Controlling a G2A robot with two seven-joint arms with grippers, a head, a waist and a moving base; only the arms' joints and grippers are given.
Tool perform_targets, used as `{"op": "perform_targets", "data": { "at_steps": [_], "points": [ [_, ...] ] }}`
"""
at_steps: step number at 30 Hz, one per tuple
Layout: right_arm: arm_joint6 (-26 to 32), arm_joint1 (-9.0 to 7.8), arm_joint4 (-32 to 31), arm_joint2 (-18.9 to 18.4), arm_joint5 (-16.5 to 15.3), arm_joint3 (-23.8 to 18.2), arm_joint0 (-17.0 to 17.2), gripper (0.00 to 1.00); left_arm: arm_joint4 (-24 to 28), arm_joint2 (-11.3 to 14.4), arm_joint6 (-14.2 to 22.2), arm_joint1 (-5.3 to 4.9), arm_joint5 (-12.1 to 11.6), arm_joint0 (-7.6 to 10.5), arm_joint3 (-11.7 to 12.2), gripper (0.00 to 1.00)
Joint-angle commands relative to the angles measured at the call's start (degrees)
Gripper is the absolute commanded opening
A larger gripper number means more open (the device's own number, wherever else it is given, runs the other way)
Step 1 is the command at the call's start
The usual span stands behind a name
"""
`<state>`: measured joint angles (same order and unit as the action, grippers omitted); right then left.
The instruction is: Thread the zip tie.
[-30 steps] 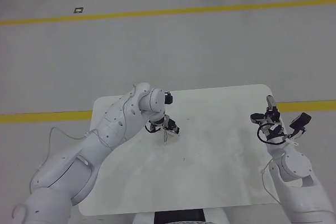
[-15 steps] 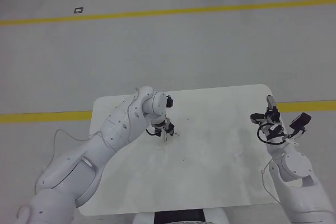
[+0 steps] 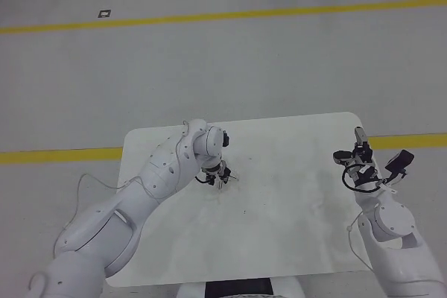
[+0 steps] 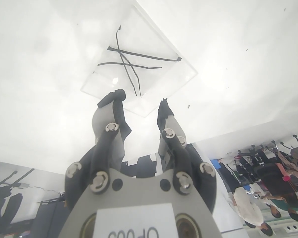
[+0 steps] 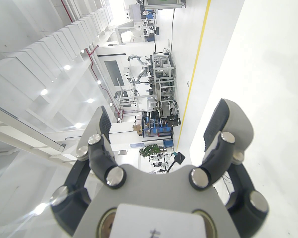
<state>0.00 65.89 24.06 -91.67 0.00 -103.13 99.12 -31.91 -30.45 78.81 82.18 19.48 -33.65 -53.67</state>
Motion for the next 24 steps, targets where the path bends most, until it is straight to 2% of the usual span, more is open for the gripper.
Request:
{"op": "perform_targets", "data": {
  "at_steps": [1, 8, 17, 24],
  "points": [
    [0.0, 0.00, 0.0, 0.0, 0.0, 0.0, 0.0, 1.00, -0.1, -0.1, -0.4, 0.28, 0.0, -0.13, 0.6, 0.26],
    [0.0, 0.00, 0.0, 0.0, 0.0, 0.0, 0.0, 1.00, 0.0, -0.9, -1.8, 1.15, 0.0, -0.14, 2.0, 0.24],
    [0.0, 0.00, 0.0, 0.0, 0.0, 0.0, 0.0, 1.00, -0.7, -1.3, -3.1, 2.04, 0.0, -0.16, 3.9, 0.15],
    [0.0, 0.00, 0.0, 0.0, 0.0, 0.0, 0.0, 1.00, -0.3, -1.1, -4.3, 2.83, 0.0, -0.39, 5.6, 0.15]
  ]
}}
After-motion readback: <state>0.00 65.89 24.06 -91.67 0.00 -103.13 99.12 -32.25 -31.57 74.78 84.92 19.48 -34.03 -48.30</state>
